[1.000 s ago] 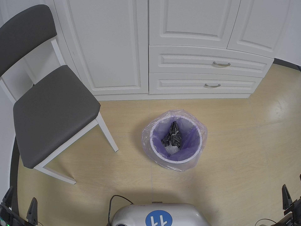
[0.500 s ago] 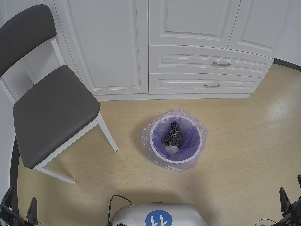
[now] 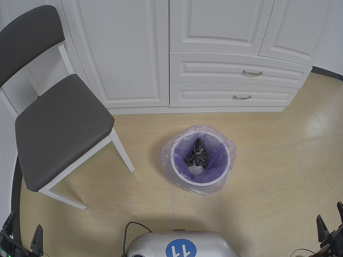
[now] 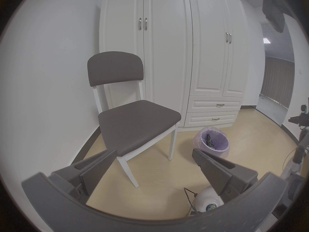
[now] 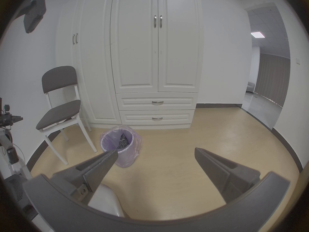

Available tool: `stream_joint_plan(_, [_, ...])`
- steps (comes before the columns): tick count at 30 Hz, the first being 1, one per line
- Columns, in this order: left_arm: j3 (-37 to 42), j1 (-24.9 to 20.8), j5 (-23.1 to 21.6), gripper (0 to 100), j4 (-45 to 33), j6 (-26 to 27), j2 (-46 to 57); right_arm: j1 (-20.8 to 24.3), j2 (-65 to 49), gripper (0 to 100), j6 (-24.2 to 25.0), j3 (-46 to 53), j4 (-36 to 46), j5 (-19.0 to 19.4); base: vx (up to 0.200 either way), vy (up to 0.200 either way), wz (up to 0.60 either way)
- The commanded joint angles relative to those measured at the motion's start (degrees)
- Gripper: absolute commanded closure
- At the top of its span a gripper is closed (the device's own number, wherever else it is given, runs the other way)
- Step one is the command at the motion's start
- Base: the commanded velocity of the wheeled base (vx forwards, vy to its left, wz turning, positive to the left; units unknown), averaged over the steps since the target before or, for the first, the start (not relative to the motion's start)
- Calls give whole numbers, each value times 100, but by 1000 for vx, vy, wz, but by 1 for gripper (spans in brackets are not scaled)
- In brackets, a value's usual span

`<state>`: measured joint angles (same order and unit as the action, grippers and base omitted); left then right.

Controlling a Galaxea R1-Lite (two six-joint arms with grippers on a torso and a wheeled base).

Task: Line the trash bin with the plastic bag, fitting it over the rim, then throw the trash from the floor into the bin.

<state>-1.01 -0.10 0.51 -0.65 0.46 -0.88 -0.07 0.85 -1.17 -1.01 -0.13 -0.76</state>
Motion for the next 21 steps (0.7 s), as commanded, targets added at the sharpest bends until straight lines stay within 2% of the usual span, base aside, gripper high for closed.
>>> stream_joint_plan(1, [84, 1, -7, 0, 3, 24, 70, -1, -85, 0, 20, 101, -13, 14, 0, 0, 0])
stream_joint_plan(5, [57, 1, -7, 0, -14, -143, 61, 7, -85, 0, 231, 101, -22, -12, 0, 0, 0])
stream_joint_plan(10, [66, 1, -34, 0, -14, 50, 70, 7, -85, 0, 170, 101, -13, -12, 0, 0, 0])
stream_joint_plan(14, [66, 1, 2, 0, -6, -205, 70, 7, -85, 0, 170, 101, -22, -12, 0, 0, 0])
stream_joint_plan(21, [84, 1, 19, 0, 3, -161, 70, 7, -85, 0, 170, 101, -22, -12, 0, 0, 0])
